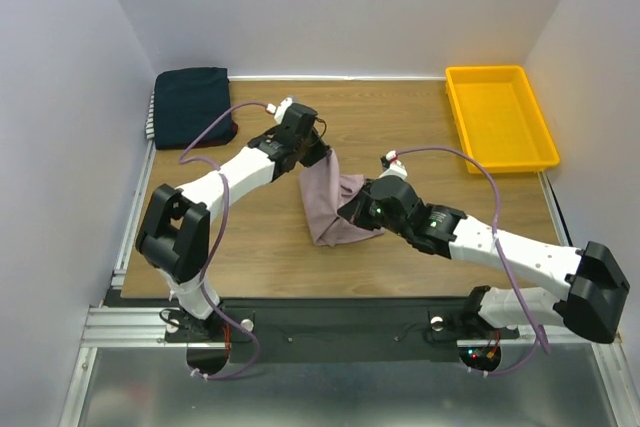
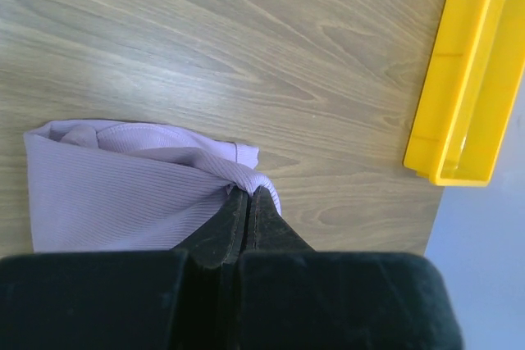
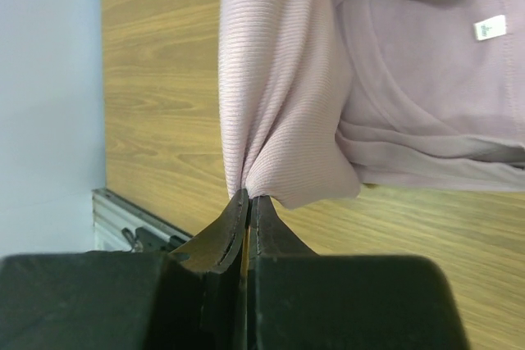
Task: Fold and stack the tank tops
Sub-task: Fold the tank top
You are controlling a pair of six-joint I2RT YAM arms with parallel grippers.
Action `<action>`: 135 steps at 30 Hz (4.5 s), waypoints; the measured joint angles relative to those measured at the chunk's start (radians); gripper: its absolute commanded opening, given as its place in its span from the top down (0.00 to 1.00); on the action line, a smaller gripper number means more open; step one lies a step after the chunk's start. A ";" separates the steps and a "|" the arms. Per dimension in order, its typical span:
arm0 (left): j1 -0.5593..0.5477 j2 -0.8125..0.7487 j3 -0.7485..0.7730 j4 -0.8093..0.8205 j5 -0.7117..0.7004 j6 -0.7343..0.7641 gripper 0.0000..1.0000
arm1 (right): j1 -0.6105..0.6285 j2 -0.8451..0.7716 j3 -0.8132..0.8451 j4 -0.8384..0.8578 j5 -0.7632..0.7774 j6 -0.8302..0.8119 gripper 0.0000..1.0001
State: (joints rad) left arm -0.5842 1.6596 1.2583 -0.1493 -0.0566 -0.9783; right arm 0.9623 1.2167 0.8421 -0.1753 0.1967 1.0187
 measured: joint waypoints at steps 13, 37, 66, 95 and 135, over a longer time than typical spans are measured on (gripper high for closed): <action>-0.080 0.208 0.154 0.003 0.019 -0.015 1.00 | -0.080 -0.138 -0.206 -0.001 0.013 0.053 0.99; -0.179 0.517 0.362 0.217 0.141 0.002 0.44 | -0.170 -0.356 -0.368 -0.171 0.083 0.091 0.41; -0.038 0.491 0.160 0.332 0.239 0.123 0.57 | -0.216 0.186 -0.089 -0.281 0.340 -0.190 0.66; -0.068 0.195 0.031 0.354 0.175 0.124 0.61 | -0.487 0.125 0.195 -0.297 -0.017 -0.317 0.69; -0.514 0.368 0.045 0.201 -0.090 0.168 0.81 | -0.683 0.673 0.439 -0.240 -0.122 -0.495 0.89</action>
State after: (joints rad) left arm -1.0981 2.0277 1.3029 0.0513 -0.1463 -0.8101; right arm 0.2790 1.8896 1.2812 -0.4152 0.0746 0.5236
